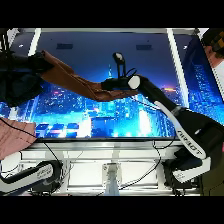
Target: Fold the clothes and pants, and hang the long-sleeved shirts on hangers.
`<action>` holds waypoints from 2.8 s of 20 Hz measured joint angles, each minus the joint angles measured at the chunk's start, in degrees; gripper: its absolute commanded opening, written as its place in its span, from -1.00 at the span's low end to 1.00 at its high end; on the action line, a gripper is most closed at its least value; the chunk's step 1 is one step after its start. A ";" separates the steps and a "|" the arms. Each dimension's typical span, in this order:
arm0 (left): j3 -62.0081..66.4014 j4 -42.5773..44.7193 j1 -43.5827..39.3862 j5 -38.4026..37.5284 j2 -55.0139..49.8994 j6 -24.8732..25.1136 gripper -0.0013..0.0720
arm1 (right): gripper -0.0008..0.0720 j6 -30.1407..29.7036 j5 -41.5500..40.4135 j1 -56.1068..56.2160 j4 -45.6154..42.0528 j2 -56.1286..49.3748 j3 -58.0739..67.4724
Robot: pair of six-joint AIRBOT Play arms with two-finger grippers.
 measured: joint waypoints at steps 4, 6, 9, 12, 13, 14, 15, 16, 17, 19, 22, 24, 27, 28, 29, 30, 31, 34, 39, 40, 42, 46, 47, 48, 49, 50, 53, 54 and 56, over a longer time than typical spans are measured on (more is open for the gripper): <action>-0.07 -1.31 -2.51 -0.76 0.33 -0.37 -0.91 | -0.95 4.85 1.29 2.95 2.71 -7.23 5.31; -0.07 -1.46 -3.78 -0.74 0.33 -0.42 -0.92 | -0.95 6.64 3.61 4.42 3.17 -11.02 9.16; -0.09 -1.70 -5.11 -0.22 0.33 -0.61 -0.92 | -0.95 9.46 5.99 6.47 3.63 -15.65 13.51; -0.11 -1.77 -6.01 0.22 -0.11 -0.63 -0.92 | -0.95 10.56 7.65 8.20 4.39 -17.94 16.02; -0.11 -1.79 -6.43 0.33 -0.55 -0.61 -0.92 | -0.95 10.56 8.39 8.39 4.24 -18.27 16.72; -0.11 -1.81 -6.88 0.39 -1.05 -0.61 -0.92 | -0.95 10.45 9.44 8.37 3.56 -18.40 17.38; -0.13 -1.81 -7.45 0.52 -1.77 -0.61 -0.92 | -0.95 10.19 11.17 8.02 2.29 -18.40 17.99; -0.13 -1.79 -8.07 0.66 -2.58 -0.61 -0.91 | -0.95 9.99 13.14 7.39 0.61 -18.12 18.43; -0.13 -1.81 -8.85 0.81 -3.52 -0.61 -0.92 | -0.95 9.77 15.12 6.43 -1.31 -17.55 18.82; -0.13 -1.81 -10.86 1.51 -5.68 -0.63 -0.92 | -0.95 9.31 19.43 3.82 -5.07 -15.89 19.21; -0.13 -1.86 -15.30 4.92 -9.20 -0.63 -0.92 | -0.95 8.72 25.53 -1.38 -10.38 -12.26 19.54; -0.13 -2.99 -19.21 9.25 -11.37 -0.63 -0.91 | -0.94 8.52 28.83 -5.31 -13.46 -9.29 19.61; -0.15 -6.86 -26.16 18.99 -14.19 -0.63 -0.91 | -0.94 8.35 31.65 -11.39 -16.52 -4.79 19.65; -0.13 -7.82 -28.52 22.53 -14.97 -0.63 -0.92 | -0.94 8.35 31.93 -13.18 -17.09 -3.56 19.67; -0.13 -8.72 -31.12 26.27 -15.80 -0.61 -0.91 | -0.94 8.35 32.63 -15.04 -17.84 -2.49 19.65; -0.15 -9.18 -33.70 30.12 -16.68 -0.61 -0.91 | -0.94 8.33 32.92 -16.74 -18.03 -1.55 19.65; -0.15 -9.55 -35.95 33.46 -17.51 -0.61 -0.78 | -0.94 8.31 33.22 -18.18 -18.27 -0.81 19.67; -0.15 -10.40 -41.68 41.44 -20.04 -0.59 0.97 | -0.32 8.31 34.88 -21.75 -18.88 0.35 19.65; -0.15 -10.80 -45.18 45.79 -21.88 -0.61 0.98 | 0.37 8.15 37.27 -24.59 -19.58 0.87 19.63; -0.15 -10.75 -45.11 45.97 -21.94 -0.61 0.98 | 0.38 7.89 37.27 -24.85 -19.96 0.87 19.63; -0.15 -10.80 -44.28 45.77 -21.68 -0.61 0.98 | 0.44 6.64 37.40 -25.16 -20.59 0.55 19.58; -0.15 -10.78 -40.72 41.68 -20.68 -0.63 0.98 | 0.46 4.39 37.42 -26.84 -20.44 -1.73 19.54; -0.15 -10.78 -39.65 40.09 -20.50 -0.66 0.97 | 0.46 3.87 37.55 -27.74 -19.15 -2.58 19.54; -0.15 -10.78 -38.47 38.34 -20.35 -0.81 0.97 | 0.50 2.93 37.86 -28.85 -16.98 -3.61 19.54; -0.15 -10.78 -37.42 36.81 -20.26 -0.81 0.97 | 0.73 1.92 38.47 -30.01 -14.08 -4.68 19.54; -0.15 -10.75 -36.37 35.19 -20.20 -0.81 0.97 | 0.85 0.83 39.23 -31.28 -10.99 -5.99 19.54; -0.15 -10.78 -34.10 31.91 -20.06 -0.81 0.97 | 0.95 -1.33 41.09 -33.81 -4.02 -9.97 19.54; -0.15 -10.75 -33.64 31.15 -20.04 -0.83 0.97 | 0.94 -1.97 41.77 -34.18 -2.73 -11.37 19.54; -0.15 -10.80 -33.00 30.05 -20.00 -0.81 0.97 | 0.94 -2.93 41.99 -34.42 -1.25 -13.86 19.54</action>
